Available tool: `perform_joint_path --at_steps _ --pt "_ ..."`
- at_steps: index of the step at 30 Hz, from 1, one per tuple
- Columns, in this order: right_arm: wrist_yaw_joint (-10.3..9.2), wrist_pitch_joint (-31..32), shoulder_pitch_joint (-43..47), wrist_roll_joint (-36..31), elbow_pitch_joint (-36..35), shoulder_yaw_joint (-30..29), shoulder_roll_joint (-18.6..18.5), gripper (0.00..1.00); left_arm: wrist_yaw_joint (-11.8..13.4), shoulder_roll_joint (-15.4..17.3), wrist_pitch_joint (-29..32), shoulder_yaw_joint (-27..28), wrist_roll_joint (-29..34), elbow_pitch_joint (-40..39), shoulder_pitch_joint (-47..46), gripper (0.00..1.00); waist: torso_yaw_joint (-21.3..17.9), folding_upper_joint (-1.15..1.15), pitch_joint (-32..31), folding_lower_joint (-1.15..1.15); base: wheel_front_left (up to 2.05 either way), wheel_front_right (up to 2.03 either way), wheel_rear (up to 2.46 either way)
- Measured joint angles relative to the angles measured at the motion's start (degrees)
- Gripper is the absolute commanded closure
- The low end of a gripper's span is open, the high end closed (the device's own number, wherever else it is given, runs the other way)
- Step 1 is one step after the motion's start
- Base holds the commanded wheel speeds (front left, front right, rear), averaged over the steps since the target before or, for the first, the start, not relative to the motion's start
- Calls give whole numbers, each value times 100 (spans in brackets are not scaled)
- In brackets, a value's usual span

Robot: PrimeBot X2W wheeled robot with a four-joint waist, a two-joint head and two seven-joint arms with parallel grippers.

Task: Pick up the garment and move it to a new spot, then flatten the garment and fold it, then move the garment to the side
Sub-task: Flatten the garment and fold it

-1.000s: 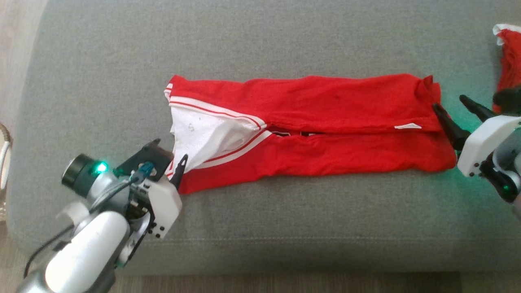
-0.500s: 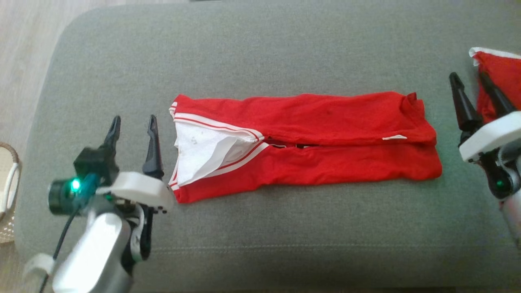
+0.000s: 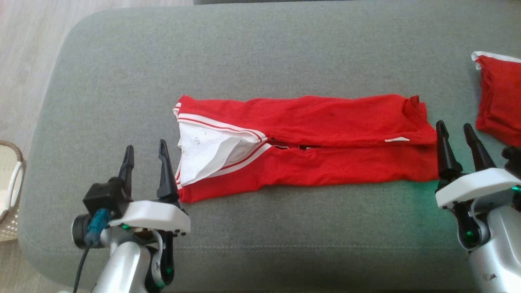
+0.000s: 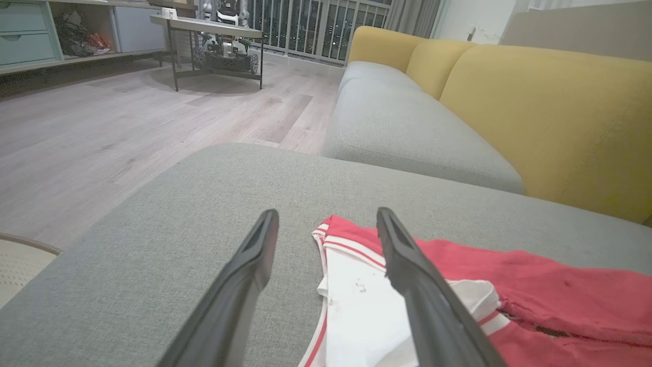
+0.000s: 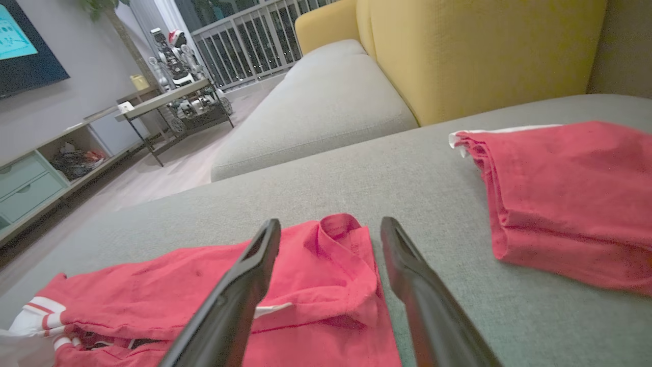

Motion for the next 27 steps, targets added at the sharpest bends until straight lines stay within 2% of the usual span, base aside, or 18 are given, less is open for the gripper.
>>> perform_joint_path --at_steps 3,10,20,27 --pt "1 225 -12 -83 25 -238 162 0 -168 -58 0 85 196 112 15 0 15 0 70 0 0 0 0" --pt "0 728 -413 -134 655 -843 433 0 -396 -199 0 188 452 242 11 0 116 0 293 0 0 0 0" --pt "1 1025 -994 -261 1759 -1445 490 0 -448 -283 0 176 591 308 -104 0 340 0 577 0 0 0 0" --pt "1 1094 -1179 -385 2093 -1292 488 0 -448 -289 0 203 592 346 -104 0 357 0 497 0 0 0 0"
